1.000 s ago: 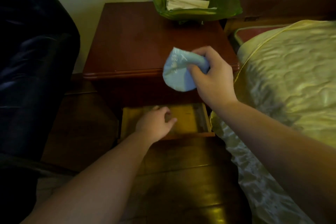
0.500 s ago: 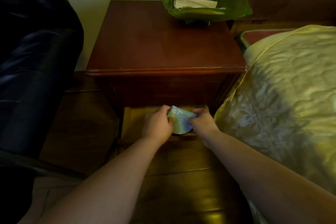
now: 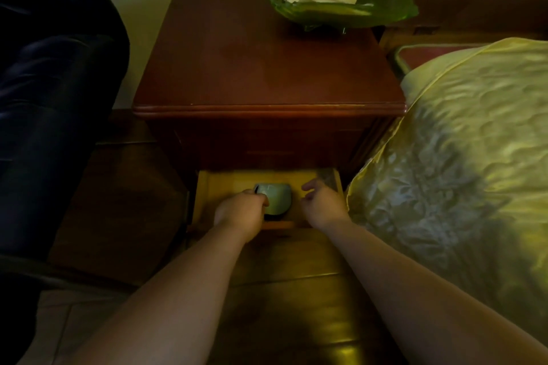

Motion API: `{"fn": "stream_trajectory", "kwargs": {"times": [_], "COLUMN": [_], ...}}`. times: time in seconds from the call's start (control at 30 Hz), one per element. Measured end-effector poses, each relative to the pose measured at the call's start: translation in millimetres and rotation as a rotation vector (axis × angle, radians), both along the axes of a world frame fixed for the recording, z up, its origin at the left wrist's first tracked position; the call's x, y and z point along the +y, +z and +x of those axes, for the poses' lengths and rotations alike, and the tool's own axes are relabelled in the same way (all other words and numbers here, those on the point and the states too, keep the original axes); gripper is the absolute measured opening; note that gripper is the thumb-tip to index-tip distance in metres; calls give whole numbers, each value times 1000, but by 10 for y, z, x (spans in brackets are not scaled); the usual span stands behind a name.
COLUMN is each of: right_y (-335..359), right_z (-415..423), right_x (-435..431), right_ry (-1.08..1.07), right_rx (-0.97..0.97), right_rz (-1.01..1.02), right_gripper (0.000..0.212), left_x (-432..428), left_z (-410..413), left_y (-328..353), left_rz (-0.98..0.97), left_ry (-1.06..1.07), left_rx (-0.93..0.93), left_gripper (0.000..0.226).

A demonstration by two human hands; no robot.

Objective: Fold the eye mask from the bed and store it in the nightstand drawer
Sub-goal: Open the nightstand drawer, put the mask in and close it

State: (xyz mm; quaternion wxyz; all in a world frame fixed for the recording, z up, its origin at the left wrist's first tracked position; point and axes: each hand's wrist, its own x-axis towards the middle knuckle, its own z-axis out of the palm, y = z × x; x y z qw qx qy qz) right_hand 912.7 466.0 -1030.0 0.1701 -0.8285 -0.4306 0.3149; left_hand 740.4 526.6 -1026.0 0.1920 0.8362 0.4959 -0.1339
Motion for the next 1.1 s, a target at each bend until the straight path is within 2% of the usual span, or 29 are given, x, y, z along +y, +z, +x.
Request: {"fn": "stream_trajectory", "kwargs": {"times": [0.07,0.2,0.3,0.37,0.43,0.5,0.6,0.63,0.7,0.8,0.9,0.93,1.0,1.1], "right_y": [5,34,46,20,-14,-33,-50,-45,-35,-1,5,-5,-29,-40], "right_z": [-1,137,359,490,581,608,546,527,529,561,550,530,476,359], "right_x": [-17,-150,-291,-357,-388,-421,-468,-469,-443,-372,-312,-282,-230,-146], "right_ry": [61,141,7,-128,-252,-324,-613,-717,-886,-1106,-1224,-1251,-1286,-1309], "right_rx": [-39,-279,-451,-420,-278,-69,481,667,918,1117,1216,1255,1328,1359], "right_rz": [-10,-6,-42,-108,-241,-361,-408,-381,-290,-210,-125,-53,100,218], "right_gripper": [21,18,23,29,40,49,58,61,55,40,43,41,47,53], "left_x": [-15,-92,-111,-129,-152,-178,-228,-234,-231,-218,-214,-216,-279,-403], "left_z": [6,-29,-91,-121,-134,-138,-151,-154,-155,-147,-103,-63,61,284], "left_y": [15,17,22,7,-18,-72,-142,-152,-161,-157,-159,-157,-137,-80], "left_rz": [-13,-76,2,113,186,242,331,360,398,388,420,437,440,298], "left_ry": [-39,-175,-299,-339,-339,-339,-349,-358,-374,-390,-355,-279,15,487], "left_rx": [-12,-12,56,76,59,32,-17,-31,-42,-29,-25,-38,-58,-151], "left_gripper": [34,52,53,44,40,46,67,73,77,72,66,64,63,78]}}
